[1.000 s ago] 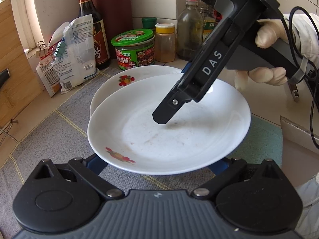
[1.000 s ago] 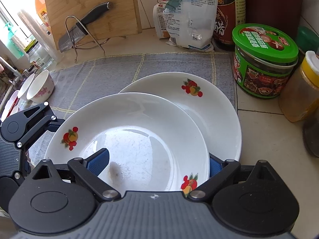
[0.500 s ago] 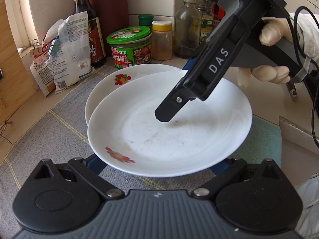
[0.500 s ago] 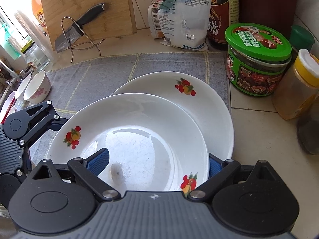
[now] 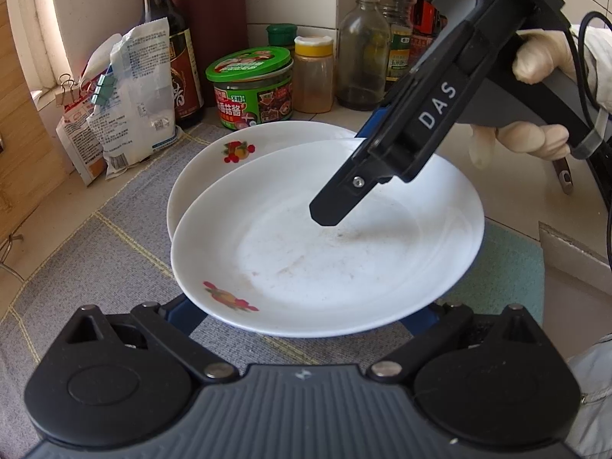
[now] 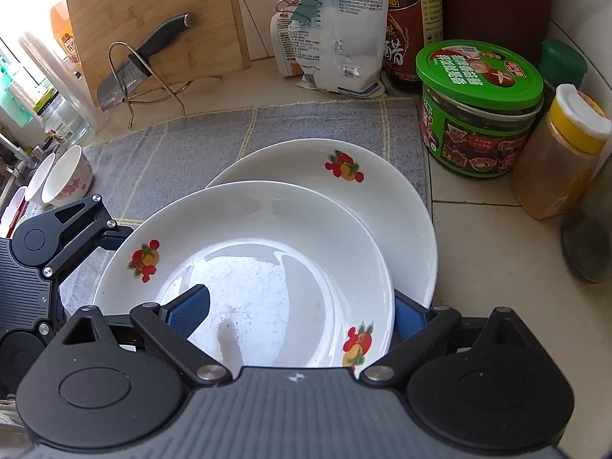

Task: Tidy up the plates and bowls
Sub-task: 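Lower the held plate onto the plate stack with both tools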

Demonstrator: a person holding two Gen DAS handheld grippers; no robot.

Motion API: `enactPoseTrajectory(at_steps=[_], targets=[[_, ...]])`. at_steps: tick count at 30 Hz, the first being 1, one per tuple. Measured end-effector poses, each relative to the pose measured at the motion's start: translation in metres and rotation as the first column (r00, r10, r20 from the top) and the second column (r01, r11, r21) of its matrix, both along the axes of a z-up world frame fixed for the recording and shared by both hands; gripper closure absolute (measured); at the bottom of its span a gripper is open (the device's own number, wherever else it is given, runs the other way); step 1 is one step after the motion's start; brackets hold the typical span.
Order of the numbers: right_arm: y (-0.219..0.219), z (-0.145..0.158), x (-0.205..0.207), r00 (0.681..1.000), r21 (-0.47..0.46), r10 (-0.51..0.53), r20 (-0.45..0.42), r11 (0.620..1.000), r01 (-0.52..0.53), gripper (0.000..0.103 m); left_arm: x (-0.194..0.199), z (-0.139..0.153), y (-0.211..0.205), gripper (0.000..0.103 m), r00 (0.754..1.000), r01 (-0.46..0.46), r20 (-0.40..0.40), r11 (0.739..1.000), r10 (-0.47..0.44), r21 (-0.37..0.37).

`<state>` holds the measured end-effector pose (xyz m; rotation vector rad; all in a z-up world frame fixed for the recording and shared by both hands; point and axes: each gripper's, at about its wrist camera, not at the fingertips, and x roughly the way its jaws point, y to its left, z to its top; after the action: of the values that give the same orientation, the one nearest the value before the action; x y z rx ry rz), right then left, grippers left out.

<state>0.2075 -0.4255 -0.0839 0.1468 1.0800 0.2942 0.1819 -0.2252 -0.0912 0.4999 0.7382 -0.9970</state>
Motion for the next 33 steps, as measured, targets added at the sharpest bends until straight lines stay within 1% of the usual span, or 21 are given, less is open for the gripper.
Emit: enactPoseTrajectory(at_steps=[8,12,18,33], targets=[[-0.002,0.001,0.000,1.000,0.005,-0.006,-0.002,1.000,0.006,0.003,-0.006,0.009,0.007,0.002,0.999,0.000,0.039,1.000,-0.001,0.012],[-0.001,0.001,0.000,1.000,0.000,-0.009,0.000,1.000,0.009,0.003,-0.005,0.013,0.011,0.002,0.999,-0.011,0.032,1.000,0.011,-0.004],[-0.001,0.002,-0.001,1.000,-0.004,-0.014,0.001,1.000,0.014,0.003,-0.004,0.009,0.009,0.002,0.999,-0.007,0.051,1.000,0.006,0.007],[0.002,0.004,-0.004,1.000,-0.019,-0.026,-0.002,0.999,0.026,0.003,-0.005,0.013,0.015,0.003,0.999,-0.019,0.048,1.000,0.019,-0.008]])
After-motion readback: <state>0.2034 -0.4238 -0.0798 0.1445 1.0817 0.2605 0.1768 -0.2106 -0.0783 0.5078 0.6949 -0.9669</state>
